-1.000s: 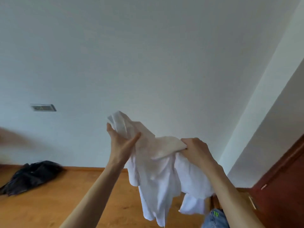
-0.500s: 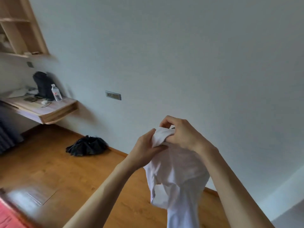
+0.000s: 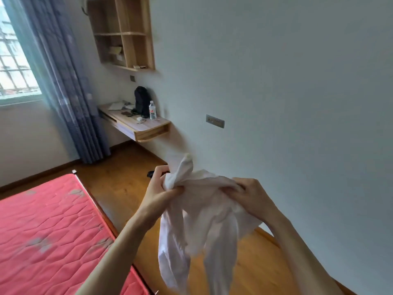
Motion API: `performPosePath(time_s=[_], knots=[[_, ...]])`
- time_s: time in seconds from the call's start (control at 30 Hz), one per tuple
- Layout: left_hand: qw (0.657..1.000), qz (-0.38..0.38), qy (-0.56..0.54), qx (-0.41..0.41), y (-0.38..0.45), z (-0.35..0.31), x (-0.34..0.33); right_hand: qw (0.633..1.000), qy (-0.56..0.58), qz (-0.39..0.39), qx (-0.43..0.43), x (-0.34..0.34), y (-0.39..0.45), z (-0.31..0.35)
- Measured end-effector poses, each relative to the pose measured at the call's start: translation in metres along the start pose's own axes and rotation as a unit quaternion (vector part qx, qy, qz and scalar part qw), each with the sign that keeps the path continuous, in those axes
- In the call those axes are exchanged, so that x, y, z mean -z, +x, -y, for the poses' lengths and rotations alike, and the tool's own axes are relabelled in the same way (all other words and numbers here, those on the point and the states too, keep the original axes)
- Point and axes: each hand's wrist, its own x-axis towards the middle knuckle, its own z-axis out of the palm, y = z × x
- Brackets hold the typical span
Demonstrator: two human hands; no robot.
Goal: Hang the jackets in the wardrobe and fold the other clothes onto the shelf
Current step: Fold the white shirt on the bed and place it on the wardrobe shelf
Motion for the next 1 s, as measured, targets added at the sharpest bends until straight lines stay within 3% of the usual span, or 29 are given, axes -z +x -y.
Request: performPosePath(time_s=[0.13,0.23,0.37,0.5,0.63,0.7,0.77,0.87,1.0], knots=[[0.990,0.000,0.142,-0.029,-0.030,0.013,0.085,0.995,-0.045,0.007,0.089,-0.066,0.017,0.052],[0.975,-0.044,0.219,-0.021,-0.057,0.028,0.134,0.991,-0.039,0.042,0.123,-0.115,0.026,0.087],[0.914,-0.110,0.387,-0.050,-0.083,0.033,0.192,0.981,0.030,0.151,0.119,-0.172,0.042,0.117],[0.913,-0.167,0.371,-0.028,-0.101,0.032,0.236,0.952,0.124,0.261,0.098,-0.215,0.067,0.138],[0.914,-0.208,0.348,-0.005,-0.117,0.030,0.273,0.890,0.198,0.406,0.065,-0.258,0.100,0.159],[0.918,-0.212,0.335,0.018,-0.123,0.027,0.289,0.861,0.257,0.438,0.033,-0.283,0.117,0.172],[0.914,-0.208,0.344,0.045,-0.131,0.025,0.308,0.884,0.232,0.401,0.057,-0.311,0.133,0.186],[0.908,-0.200,0.353,0.109,-0.144,0.017,0.334,0.934,0.139,0.280,0.173,-0.360,0.153,0.212],[0.900,-0.196,0.322,0.218,-0.175,0.007,0.358,0.924,0.133,0.257,0.249,-0.416,0.154,0.254]])
